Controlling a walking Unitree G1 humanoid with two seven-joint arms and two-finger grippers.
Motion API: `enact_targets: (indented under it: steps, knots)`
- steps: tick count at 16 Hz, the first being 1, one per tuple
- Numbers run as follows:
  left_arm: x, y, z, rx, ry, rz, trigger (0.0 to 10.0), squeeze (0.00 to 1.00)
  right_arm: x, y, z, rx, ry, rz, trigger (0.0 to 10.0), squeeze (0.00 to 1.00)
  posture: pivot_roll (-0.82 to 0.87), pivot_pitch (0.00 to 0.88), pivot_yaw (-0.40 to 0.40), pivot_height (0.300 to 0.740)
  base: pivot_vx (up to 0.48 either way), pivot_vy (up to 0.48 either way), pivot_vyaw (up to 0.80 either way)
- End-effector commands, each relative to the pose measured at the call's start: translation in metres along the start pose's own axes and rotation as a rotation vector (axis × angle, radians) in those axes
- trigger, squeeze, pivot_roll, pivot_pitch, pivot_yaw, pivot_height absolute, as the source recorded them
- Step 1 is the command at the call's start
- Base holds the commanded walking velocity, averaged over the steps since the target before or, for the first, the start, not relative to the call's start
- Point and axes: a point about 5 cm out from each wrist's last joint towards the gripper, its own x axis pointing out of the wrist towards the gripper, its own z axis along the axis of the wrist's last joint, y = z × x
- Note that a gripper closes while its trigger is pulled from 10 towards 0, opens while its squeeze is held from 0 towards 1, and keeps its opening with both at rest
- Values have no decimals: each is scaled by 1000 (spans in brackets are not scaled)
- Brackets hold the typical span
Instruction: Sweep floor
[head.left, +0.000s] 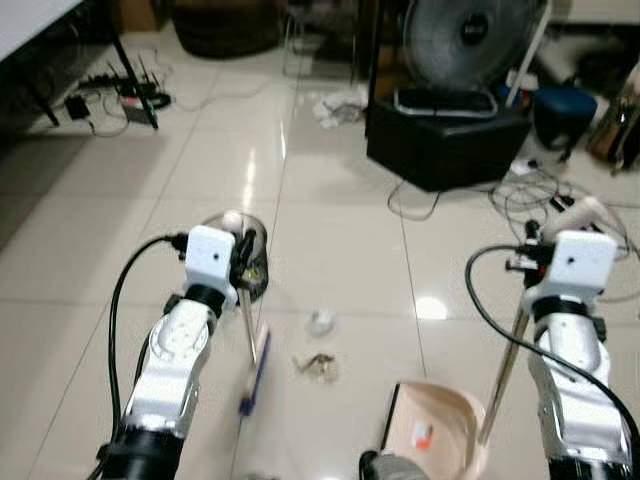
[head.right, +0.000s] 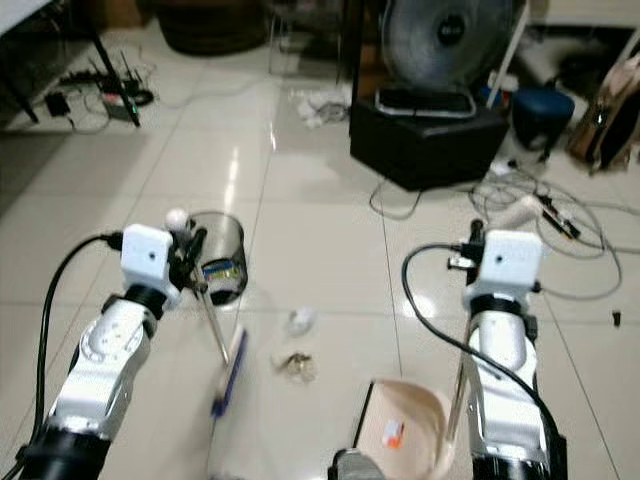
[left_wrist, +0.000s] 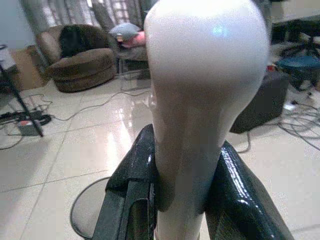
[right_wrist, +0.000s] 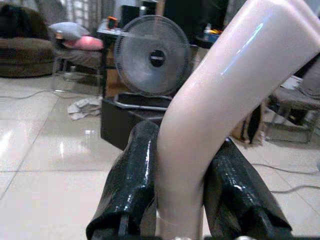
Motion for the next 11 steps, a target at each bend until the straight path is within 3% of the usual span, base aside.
enact_targets:
  steps: [1, 4, 8, 11]
  knots:
    - [2, 8, 8, 19, -42, 35, 10000, 0, 6, 5, 12, 15, -55, 15, 10000, 0, -35, 65, 37, 740, 270, 0, 0]
    - [6, 8, 12, 10, -57, 38, 10000, 0, 8, 12, 13, 72, -53, 52, 10000, 0, -28, 71, 34, 740, 277, 0, 0]
    - [10, 11, 13, 17, -59, 42, 10000, 0, 10, 12, 11, 98, -35, 34, 10000, 0, -18, 79, 32, 740, 279, 0, -800]
    - [5, 13, 12, 34, -52, 30, 10000, 0, 1, 14, 6, 101, -21, 41, 10000, 0, -15, 96, 39, 740, 281, 0, 0]
